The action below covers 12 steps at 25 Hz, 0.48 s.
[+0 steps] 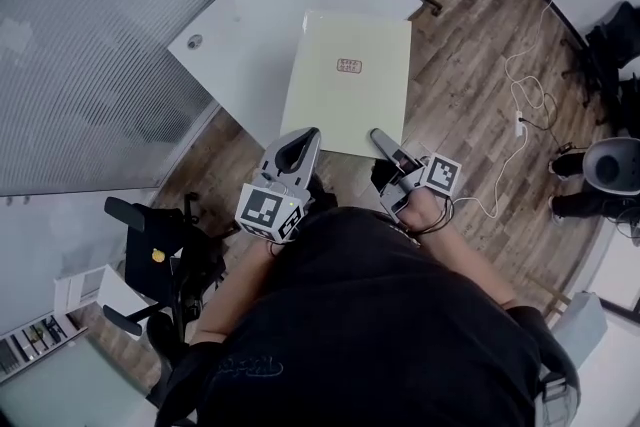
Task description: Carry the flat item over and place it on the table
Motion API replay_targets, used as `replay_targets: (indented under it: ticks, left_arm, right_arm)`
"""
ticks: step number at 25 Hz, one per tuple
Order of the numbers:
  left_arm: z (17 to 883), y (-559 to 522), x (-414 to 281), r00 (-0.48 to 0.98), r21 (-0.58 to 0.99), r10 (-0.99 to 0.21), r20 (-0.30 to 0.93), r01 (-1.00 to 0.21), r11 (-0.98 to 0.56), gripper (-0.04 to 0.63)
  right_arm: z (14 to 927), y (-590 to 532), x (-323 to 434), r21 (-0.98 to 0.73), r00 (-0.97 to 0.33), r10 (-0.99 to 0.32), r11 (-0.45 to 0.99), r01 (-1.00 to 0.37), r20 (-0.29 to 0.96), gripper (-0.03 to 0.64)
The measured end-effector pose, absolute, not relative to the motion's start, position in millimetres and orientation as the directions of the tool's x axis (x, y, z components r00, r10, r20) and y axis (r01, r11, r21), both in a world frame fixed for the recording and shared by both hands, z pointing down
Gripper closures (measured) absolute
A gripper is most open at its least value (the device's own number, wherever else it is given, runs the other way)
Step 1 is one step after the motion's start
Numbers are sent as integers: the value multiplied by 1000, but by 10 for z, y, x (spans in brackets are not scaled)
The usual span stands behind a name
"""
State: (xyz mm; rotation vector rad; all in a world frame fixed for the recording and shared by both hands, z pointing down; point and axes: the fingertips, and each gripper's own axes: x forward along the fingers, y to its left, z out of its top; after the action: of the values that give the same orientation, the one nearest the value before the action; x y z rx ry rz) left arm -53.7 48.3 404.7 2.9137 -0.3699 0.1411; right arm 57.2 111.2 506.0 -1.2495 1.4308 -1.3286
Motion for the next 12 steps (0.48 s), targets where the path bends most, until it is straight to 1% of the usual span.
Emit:
replay_targets:
  ticks: [8,12]
  left_arm:
    - [3866,-414,-734,962,174,-258,92,-270,-947,581]
    - [3872,-508,-755,961,173,-261,89,-273,-947,581]
  right_arm:
    - [4937,241,511,-990,-170,-984,-29,-137,52,329]
    - [4881,126,480,-993,-165,-986,-10,-115,29,330]
